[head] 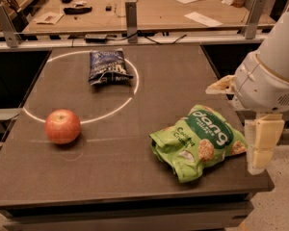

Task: Move green rice chip bag near blue chip bag

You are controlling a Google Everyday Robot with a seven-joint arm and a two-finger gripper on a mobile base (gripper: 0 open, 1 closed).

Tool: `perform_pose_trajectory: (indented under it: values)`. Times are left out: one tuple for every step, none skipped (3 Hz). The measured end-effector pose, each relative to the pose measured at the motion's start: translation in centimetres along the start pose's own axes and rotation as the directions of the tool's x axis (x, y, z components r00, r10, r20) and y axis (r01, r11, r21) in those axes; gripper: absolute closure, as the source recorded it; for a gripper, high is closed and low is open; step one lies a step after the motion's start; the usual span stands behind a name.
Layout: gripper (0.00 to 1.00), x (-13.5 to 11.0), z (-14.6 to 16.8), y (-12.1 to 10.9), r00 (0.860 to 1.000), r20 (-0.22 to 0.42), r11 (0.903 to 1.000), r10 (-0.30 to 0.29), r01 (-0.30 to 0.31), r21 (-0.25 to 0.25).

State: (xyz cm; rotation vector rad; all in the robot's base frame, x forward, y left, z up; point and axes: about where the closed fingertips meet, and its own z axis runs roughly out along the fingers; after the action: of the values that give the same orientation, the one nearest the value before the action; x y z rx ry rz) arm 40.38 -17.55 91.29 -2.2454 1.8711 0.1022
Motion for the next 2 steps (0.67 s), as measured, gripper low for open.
perform_pose_trajectory:
  values:
    - [0.00,-1.1,2.0,0.8,0.997,0.053,0.9974,-0.054,0.056,-0.045]
    - [0.00,-2.3,4.1,1.6,0.983,0.119,0.9862,-0.140,0.149,-0.073]
